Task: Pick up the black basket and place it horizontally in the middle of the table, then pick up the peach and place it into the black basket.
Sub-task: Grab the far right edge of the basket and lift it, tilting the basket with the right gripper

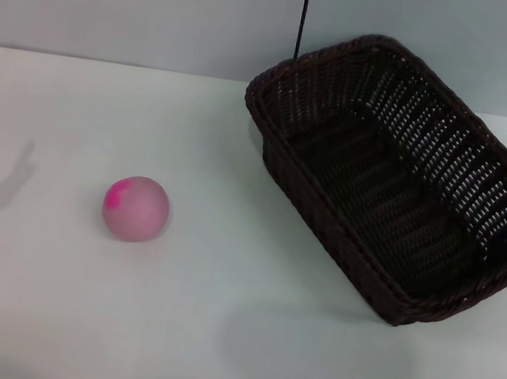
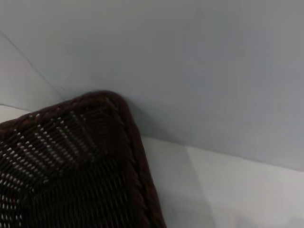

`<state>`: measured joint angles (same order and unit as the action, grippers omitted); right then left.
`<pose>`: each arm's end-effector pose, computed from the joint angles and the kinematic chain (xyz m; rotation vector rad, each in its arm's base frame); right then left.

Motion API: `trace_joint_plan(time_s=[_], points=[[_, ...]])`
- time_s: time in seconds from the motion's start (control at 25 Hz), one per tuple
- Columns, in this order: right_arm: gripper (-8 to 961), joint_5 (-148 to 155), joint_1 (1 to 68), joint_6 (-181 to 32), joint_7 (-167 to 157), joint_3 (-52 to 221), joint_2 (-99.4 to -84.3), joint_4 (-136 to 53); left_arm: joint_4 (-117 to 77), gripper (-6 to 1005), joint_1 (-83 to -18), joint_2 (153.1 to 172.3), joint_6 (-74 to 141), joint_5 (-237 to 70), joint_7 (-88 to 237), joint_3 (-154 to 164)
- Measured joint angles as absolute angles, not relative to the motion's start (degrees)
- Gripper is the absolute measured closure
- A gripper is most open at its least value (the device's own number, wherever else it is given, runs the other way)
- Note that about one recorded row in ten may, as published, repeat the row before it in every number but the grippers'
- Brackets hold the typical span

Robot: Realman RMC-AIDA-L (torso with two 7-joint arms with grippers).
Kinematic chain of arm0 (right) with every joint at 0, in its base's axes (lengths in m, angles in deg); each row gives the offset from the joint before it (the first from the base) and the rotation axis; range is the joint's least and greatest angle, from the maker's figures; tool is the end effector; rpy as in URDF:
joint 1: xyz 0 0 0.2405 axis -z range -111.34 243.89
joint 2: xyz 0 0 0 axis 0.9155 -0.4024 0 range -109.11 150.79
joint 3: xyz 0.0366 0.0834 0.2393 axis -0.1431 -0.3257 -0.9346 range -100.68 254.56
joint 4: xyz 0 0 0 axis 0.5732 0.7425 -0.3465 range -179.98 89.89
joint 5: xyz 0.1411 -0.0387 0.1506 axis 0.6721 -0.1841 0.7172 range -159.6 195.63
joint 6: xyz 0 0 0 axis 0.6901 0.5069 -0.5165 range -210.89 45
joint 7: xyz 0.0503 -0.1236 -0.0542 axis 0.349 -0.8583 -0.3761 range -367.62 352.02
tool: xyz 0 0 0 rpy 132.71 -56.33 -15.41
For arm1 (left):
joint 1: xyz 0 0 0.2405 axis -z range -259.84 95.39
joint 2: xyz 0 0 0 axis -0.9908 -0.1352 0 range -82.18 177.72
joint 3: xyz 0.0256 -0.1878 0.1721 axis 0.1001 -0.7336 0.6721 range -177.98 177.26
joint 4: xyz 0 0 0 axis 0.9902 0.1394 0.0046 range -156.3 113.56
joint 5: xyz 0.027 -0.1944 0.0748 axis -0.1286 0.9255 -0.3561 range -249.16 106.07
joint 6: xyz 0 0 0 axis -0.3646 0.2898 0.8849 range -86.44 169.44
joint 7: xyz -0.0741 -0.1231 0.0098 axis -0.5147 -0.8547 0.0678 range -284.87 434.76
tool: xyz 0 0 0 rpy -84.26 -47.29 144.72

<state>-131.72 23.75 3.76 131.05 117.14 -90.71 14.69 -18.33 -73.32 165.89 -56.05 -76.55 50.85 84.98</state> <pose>0.2453 0.4106 0.1126 -2.2511 1.3124 -0.0225 -0.3592 0.2108 0.0334 -1.5052 -0.4481 -0.9770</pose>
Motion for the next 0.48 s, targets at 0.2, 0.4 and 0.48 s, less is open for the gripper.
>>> trace_joint_plan(time_s=[0.2,0.4,0.48], points=[[286,-131.5,22.5,1.5,129.9,117.9,-92.59,13.1,-18.4,186,-73.4,165.89,-55.7,-76.6,51.0,84.9],[286,-129.6,22.5,-1.1,127.8,118.0,-93.82,11.2,-18.4,190,-73.4,165.89,-55.4,-76.6,51.0,84.8],[286,-128.0,22.7,-2.7,126.2,118.0,-93.9,8.8,-18.4,192,-73.3,165.96,-55.1,-76.6,51.1,84.8]])
